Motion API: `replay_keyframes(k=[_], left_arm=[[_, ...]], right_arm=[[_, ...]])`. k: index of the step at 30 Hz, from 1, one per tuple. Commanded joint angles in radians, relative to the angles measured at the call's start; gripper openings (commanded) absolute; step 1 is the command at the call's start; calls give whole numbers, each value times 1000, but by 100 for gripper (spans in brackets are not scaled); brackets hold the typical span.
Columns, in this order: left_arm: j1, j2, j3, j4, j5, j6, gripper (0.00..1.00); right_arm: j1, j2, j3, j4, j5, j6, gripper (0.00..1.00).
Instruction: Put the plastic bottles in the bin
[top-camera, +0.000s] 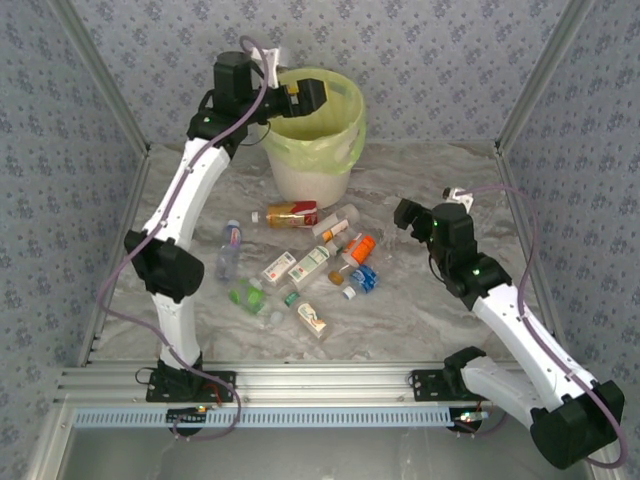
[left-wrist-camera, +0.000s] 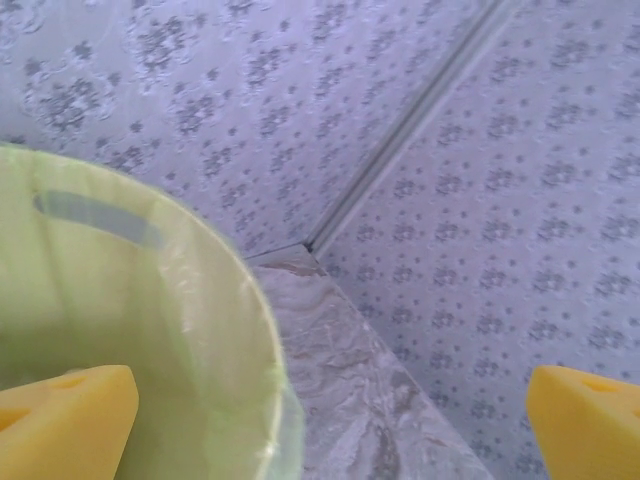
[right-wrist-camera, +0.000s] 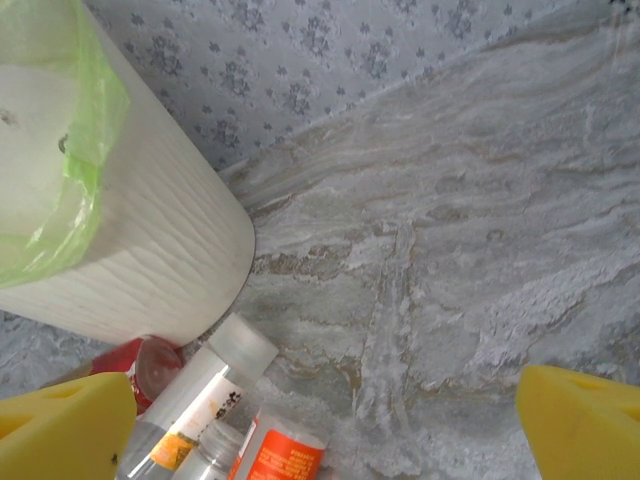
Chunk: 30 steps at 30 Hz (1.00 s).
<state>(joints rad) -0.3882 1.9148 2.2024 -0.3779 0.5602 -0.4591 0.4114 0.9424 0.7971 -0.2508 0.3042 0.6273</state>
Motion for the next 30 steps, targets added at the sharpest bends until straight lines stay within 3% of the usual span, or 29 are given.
replay_keyframes(k=[1, 5, 10, 15, 22, 25, 30], left_arm=[[-5, -114, -70, -1, 29, 68, 100], [-5, -217, -199, 50, -77, 102, 100], [-4, -352, -505, 305, -178, 8, 99], [-5, -490, -729, 368, -338, -46, 100], [7, -680, -1046, 444, -542, -59, 100], [28, -729, -1110, 424, -580, -71, 99], [63, -794, -1193, 413, -647, -103, 100]], right_arm=[[13, 22, -37, 12, -29, 80, 100], [46, 74, -65, 44, -44, 133, 100], [71, 175, -15, -18, 15, 254, 100], [113, 210, 5, -99, 98, 438, 100], [149, 324, 57, -285, -44, 692, 100], [173, 383, 62, -277, -130, 783, 100], [207, 470, 96, -300, -177, 808, 97]])
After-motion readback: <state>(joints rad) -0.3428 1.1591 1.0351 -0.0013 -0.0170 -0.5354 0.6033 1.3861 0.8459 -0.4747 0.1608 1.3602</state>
